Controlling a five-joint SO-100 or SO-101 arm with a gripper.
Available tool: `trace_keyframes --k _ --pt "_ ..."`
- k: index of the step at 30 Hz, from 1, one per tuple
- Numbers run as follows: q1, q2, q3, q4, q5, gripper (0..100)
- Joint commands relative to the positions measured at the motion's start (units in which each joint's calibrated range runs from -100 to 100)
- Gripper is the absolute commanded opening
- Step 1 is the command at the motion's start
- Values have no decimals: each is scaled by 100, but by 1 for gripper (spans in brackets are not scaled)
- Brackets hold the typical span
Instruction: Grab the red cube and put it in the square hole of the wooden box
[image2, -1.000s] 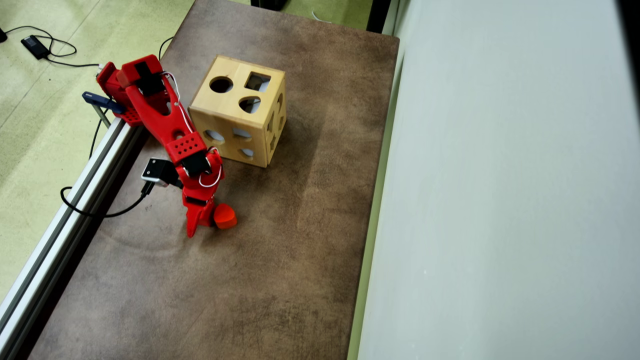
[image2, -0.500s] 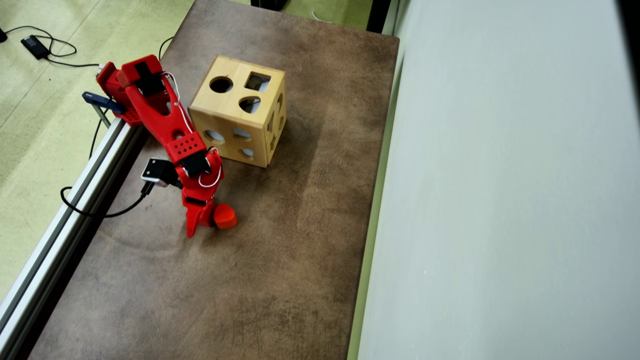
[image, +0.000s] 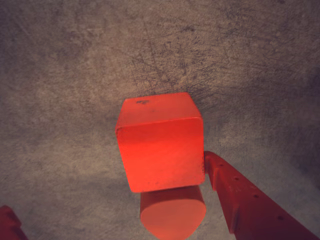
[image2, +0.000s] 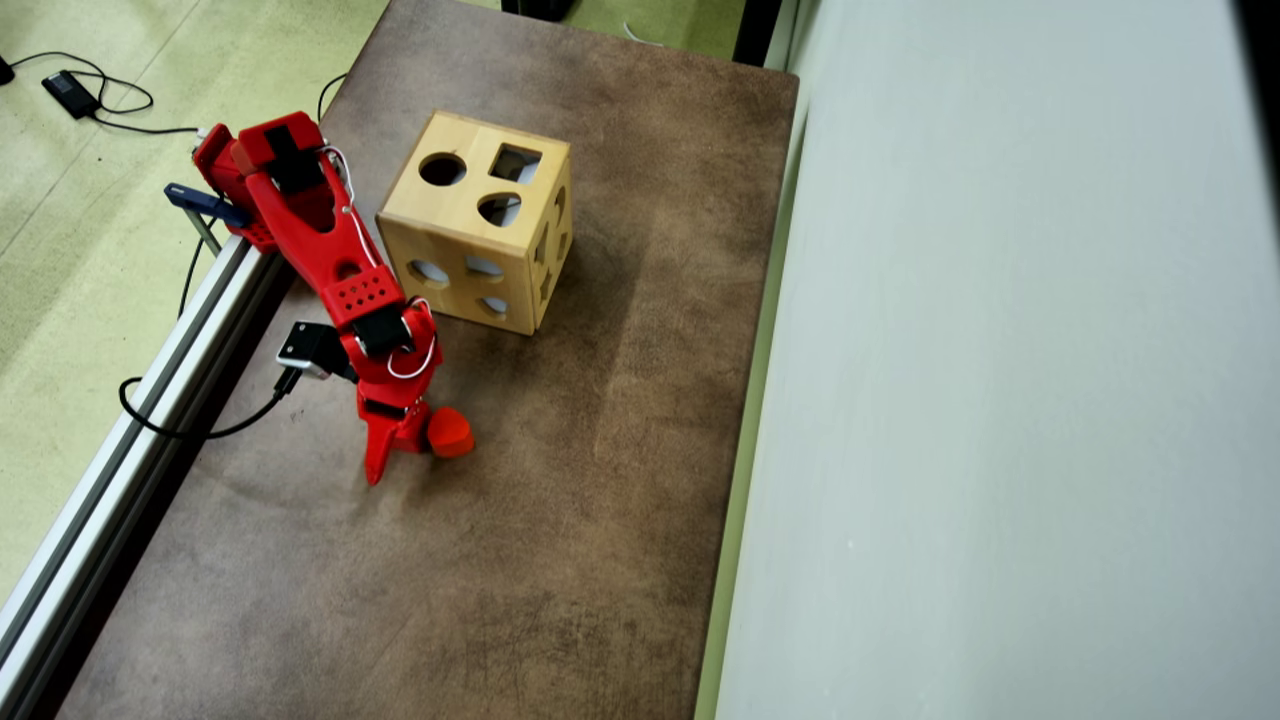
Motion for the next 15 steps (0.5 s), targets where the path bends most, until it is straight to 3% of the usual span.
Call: trace_keyframes --k 1,15 --pt "-30 -199 -156 41 10 53" --pt "-119 -182 -139 532 5 53"
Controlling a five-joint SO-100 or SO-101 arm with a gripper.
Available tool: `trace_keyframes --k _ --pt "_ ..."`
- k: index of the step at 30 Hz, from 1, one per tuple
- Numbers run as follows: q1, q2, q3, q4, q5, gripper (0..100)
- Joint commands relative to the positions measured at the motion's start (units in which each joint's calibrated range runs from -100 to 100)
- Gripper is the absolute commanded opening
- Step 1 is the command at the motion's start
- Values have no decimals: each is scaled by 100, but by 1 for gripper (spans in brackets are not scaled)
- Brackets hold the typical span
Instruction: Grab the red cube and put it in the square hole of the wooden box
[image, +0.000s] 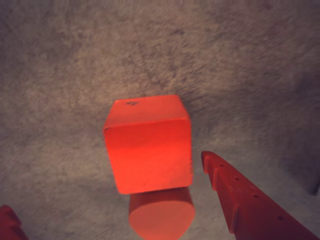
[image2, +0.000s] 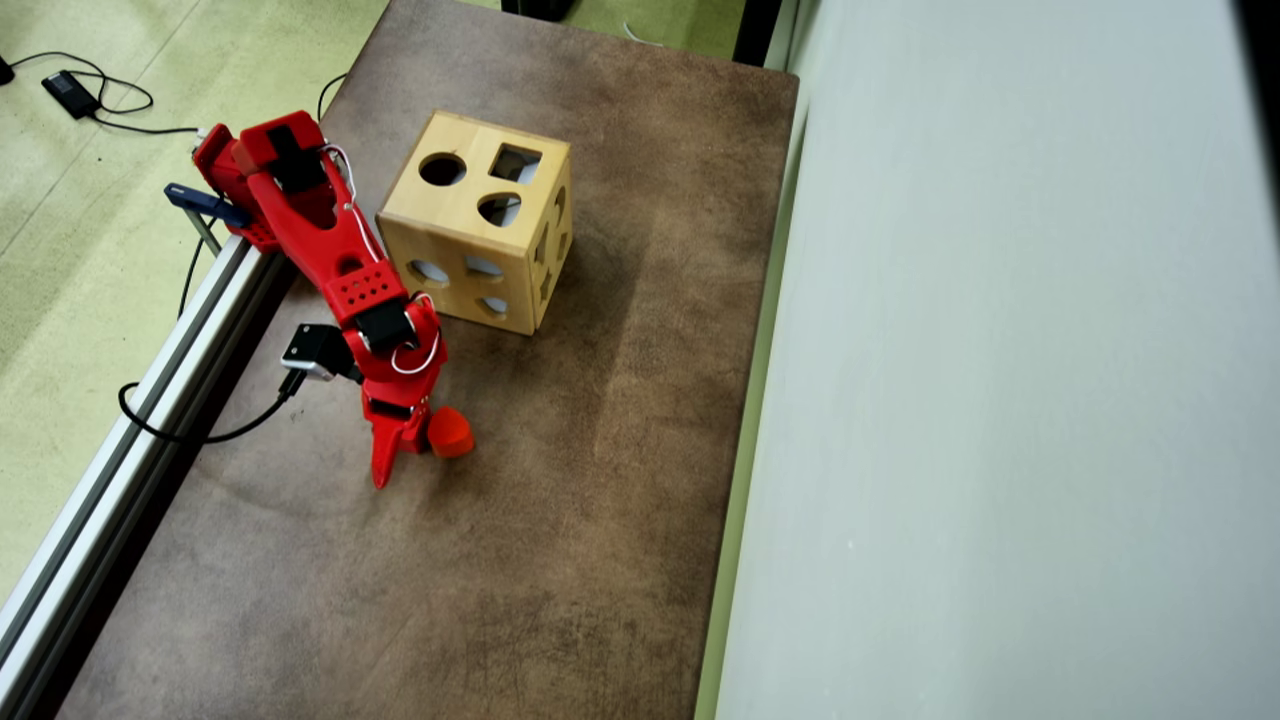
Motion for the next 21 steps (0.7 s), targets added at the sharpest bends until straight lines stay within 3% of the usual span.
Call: trace_keyframes --k 1,21 --pt "-40 -165 -139 394 5 53" --pt "12 183 -255 499 5 53"
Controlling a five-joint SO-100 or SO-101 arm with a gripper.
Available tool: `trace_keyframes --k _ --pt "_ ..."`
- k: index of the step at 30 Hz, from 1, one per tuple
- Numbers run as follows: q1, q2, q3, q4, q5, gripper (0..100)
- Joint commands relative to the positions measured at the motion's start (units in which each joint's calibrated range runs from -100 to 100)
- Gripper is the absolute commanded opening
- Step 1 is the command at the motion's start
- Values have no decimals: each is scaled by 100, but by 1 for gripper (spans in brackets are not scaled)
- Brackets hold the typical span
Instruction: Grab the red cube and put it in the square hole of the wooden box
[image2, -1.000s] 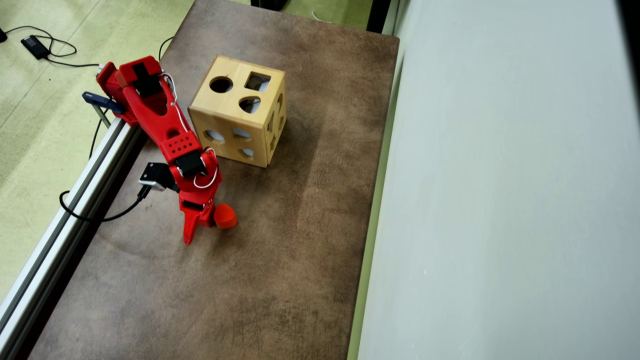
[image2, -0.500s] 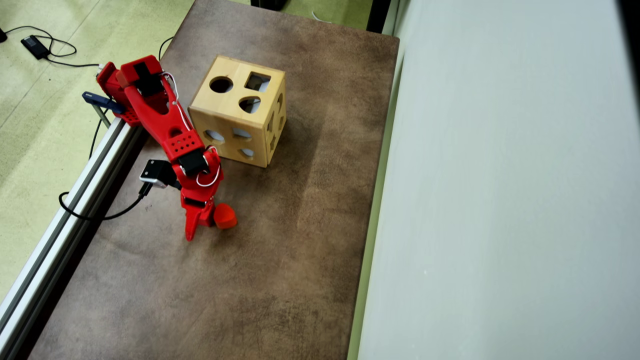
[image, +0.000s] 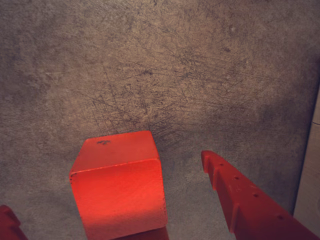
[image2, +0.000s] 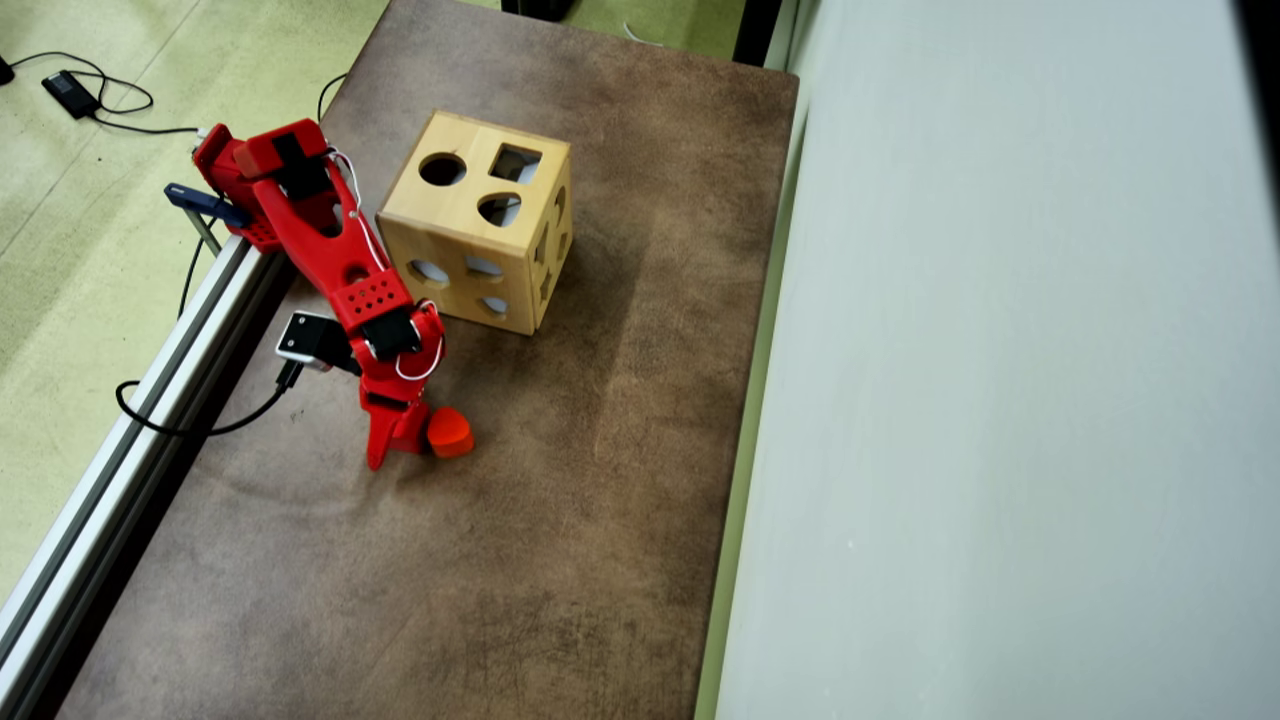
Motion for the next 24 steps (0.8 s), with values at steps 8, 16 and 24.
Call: trace_keyframes --k 8,16,24 --pt "-18 -80 -236 -58 54 53" --pt "42 -71 -263 -372 220 51" --pt "27 -80 -272 -339 220 13"
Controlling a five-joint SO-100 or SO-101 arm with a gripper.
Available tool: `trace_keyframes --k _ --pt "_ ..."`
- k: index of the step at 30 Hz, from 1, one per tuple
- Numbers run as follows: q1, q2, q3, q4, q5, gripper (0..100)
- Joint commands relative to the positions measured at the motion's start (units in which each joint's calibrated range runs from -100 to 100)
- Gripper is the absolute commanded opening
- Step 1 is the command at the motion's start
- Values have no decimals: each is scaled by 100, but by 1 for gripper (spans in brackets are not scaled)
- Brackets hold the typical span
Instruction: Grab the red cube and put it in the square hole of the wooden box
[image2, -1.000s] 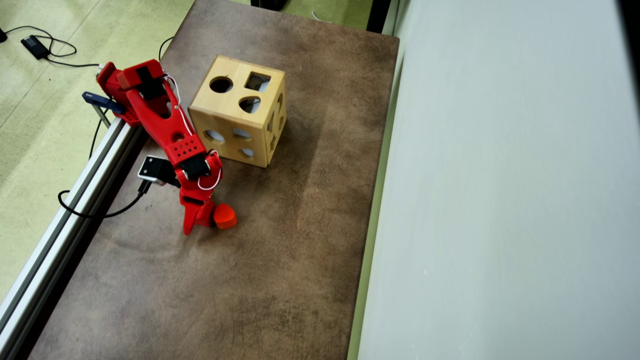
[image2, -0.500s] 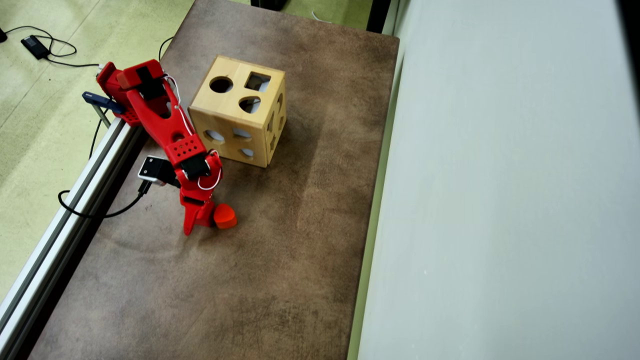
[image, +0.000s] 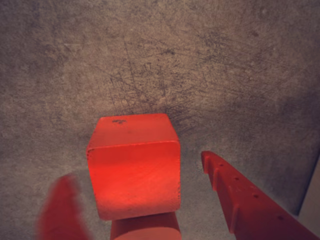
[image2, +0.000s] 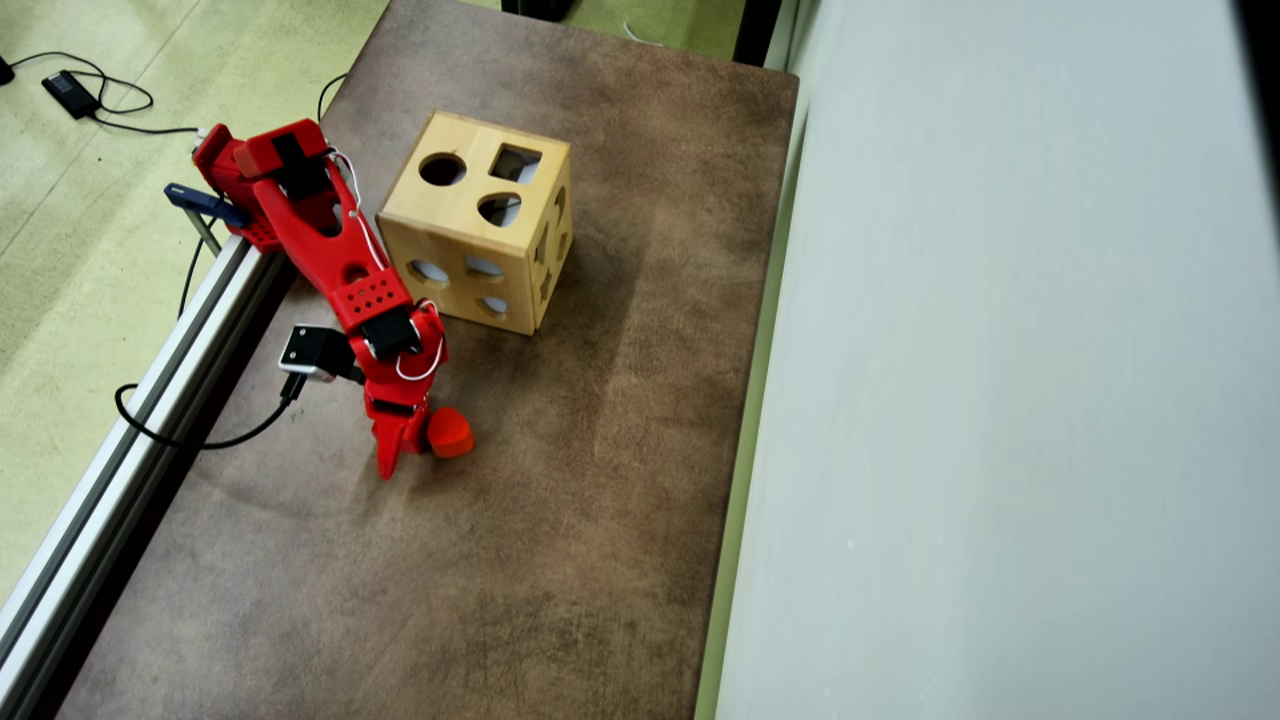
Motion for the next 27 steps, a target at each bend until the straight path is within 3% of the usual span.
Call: trace_keyframes --k 1,3,6,13,21,27 --pt "34 -80 -209 0 29 6" --pt "34 -88 -209 -8 29 0" --pt "19 -88 -200 16 29 5" --pt "42 -182 -129 104 29 2" --pt "49 -972 -218 1415 -24 2" --pt "49 -2110 -218 1761 -24 2"
